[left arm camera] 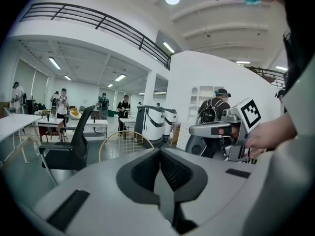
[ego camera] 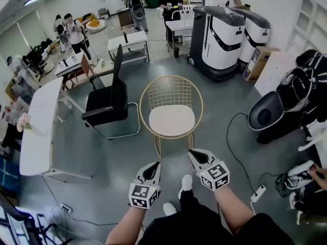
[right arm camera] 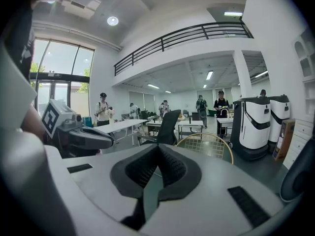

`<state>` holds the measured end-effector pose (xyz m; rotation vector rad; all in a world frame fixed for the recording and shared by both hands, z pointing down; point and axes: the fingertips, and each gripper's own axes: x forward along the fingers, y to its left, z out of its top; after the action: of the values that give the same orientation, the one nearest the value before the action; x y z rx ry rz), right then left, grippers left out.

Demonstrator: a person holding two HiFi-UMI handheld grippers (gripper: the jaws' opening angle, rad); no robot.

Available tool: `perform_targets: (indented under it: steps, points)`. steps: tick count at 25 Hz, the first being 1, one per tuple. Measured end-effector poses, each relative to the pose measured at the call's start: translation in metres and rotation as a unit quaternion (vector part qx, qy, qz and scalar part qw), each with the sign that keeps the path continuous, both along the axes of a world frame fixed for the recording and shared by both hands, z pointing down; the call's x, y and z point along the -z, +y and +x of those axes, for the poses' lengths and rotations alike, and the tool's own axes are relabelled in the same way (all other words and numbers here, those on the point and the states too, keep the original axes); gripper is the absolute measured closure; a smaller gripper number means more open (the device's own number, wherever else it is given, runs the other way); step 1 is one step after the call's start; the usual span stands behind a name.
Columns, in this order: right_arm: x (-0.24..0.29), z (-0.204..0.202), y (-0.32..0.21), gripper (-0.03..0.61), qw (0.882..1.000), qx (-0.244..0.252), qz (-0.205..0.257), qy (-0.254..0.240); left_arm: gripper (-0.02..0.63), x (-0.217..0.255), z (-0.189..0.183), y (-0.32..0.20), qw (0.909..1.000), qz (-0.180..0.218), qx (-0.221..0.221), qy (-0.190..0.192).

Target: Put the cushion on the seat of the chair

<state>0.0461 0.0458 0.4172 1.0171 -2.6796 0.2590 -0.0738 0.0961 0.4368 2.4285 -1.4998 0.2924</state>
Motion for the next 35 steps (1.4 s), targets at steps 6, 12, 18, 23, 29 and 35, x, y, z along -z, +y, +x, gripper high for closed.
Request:
perform_targets:
  steps: [6,12,18,23,29,35]
  points:
    - [-0.012,0.005,0.043,0.566,1.000,-0.015,-0.002,-0.001,0.597,-0.014,0.002,0.036,0.9999,0.001,-0.015,0.001]
    - [-0.013,0.006,0.056,0.566,1.000,-0.020,-0.006,-0.003,0.597,-0.004,0.006,0.043,0.9997,0.010,-0.023,0.005]
    - [-0.009,0.000,0.053,0.566,1.000,-0.017,-0.002,0.002,0.597,0.002,0.005,0.036,0.9995,0.016,-0.024,0.009]
    - [-0.011,-0.004,0.054,0.566,1.000,-0.016,0.001,0.004,0.597,-0.001,0.000,0.038,0.9996,0.018,-0.021,0.009]
    - [-0.010,-0.013,0.054,0.566,1.000,-0.009,-0.002,0.003,0.597,0.002,-0.007,0.038,0.9997,0.017,-0.015,0.010]
    - [-0.011,-0.017,0.061,0.566,1.000,-0.010,0.000,0.001,0.597,0.000,-0.010,0.044,0.9997,0.017,-0.017,0.010]
